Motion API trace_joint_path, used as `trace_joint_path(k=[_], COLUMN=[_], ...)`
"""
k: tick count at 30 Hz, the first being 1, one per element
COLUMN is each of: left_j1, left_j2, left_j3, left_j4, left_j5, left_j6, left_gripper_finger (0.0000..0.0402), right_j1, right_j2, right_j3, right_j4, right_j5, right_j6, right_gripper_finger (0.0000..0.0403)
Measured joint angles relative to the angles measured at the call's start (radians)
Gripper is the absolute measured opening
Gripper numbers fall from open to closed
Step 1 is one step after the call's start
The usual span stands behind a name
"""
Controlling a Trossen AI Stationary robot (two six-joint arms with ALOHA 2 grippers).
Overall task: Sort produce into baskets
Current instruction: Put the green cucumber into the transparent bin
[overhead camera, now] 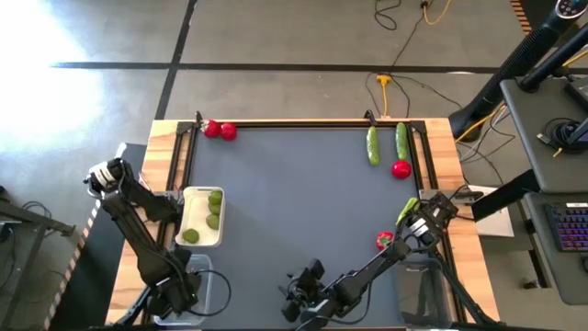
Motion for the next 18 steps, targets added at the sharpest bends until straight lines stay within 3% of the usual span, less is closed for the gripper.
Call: trace_joint_path(k=[12,18], left_j1=[0.006,0.006], left_j2=[-0.003,-0.002], left_j3=[0.209,0.306], left_j4=[-0.211,-0.353], left_j5=[-0.211,-0.424], left_j6=[0.074,0.088], left_gripper_finger=[0.0261,0.0261], right_j1=[-0.07,-0.128], right_j2=[0.0,-0.016], right_j3=[0.0,-0.002], right_j4=[-0.006,-0.028], right_j5=[0.053,0.052], right_j6=[-0.262,-0.38], right_gripper_finger=[0.0219,0.0219])
